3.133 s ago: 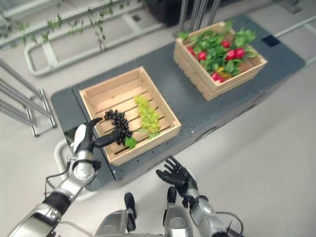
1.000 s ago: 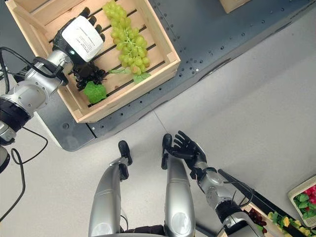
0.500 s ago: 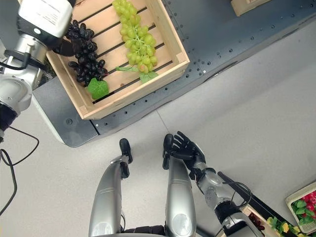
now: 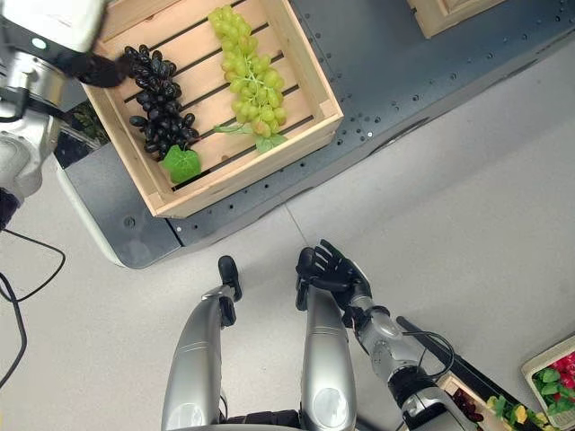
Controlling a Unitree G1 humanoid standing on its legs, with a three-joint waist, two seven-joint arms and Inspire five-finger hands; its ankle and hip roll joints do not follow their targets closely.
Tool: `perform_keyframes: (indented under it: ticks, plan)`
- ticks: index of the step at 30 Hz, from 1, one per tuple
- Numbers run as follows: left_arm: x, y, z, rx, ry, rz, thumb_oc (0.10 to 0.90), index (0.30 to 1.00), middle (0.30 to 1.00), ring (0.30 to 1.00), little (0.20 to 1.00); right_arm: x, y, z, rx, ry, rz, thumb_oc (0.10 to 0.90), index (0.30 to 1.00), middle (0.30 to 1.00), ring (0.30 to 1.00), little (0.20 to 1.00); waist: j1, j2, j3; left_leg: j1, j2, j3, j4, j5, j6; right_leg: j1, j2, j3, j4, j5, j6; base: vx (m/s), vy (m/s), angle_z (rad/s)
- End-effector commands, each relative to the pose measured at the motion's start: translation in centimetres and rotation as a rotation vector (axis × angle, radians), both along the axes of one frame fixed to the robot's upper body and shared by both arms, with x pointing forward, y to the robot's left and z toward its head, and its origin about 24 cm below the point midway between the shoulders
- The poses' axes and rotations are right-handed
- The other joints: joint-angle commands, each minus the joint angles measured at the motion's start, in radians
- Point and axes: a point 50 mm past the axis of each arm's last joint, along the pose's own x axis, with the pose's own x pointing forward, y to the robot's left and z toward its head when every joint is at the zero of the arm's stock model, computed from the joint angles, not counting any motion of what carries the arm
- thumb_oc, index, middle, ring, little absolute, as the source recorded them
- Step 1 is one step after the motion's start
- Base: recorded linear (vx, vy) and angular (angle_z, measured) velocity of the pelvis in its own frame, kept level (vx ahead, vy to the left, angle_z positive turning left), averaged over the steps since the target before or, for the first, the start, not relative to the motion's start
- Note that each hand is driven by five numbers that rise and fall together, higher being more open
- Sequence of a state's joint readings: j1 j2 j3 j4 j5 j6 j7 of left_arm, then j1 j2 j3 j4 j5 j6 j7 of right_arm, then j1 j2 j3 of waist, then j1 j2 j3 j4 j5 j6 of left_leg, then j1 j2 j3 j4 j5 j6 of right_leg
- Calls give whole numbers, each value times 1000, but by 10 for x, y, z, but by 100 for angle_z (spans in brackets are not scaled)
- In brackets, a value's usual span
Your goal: Pick up the fruits from the basket on one side to the basket on the other side
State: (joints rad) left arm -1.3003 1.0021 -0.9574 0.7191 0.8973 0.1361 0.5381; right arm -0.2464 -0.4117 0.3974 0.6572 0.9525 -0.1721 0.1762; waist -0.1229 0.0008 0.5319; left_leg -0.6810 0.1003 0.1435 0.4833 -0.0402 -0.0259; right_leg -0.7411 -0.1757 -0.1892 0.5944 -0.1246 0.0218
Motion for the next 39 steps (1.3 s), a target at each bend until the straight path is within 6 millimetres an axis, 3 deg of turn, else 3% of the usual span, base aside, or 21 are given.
perform_keyframes:
  ticks: [1,7,16,34,39]
  plan:
    - [-19,9,48,111,-111,44,800,900,900,900,900,-8,-12,6,60,-66,-16,800,900,900,900,900,-4,14,-12,34,-24,63,31,-97,43,45,21,57,-62,36,31,0,0,0]
    - [-13,-2,34,311,33,64,800,900,900,900,900,-10,-16,4,67,-61,-23,800,900,900,900,900,-8,18,-12,27,-22,69,33,-98,47,37,20,58,-65,43,36,0,0,0]
    - [-5,-10,12,467,200,74,800,900,900,900,900,-10,-15,5,90,-70,-24,800,900,900,900,900,-13,17,-12,14,-21,69,43,-102,49,25,20,61,-56,43,40,0,0,0]
    - [2,12,-1,416,292,238,800,900,900,900,900,-3,-1,25,171,-159,-8,800,900,900,900,900,-14,9,-12,-55,-19,72,50,-91,50,-38,16,62,-55,57,43,1,18,0]
    - [0,28,7,347,242,414,800,900,900,900,900,-2,4,40,207,-234,1,800,900,900,900,900,-17,7,-12,-84,-20,76,48,-86,52,-68,15,65,-57,64,45,-1,53,0]
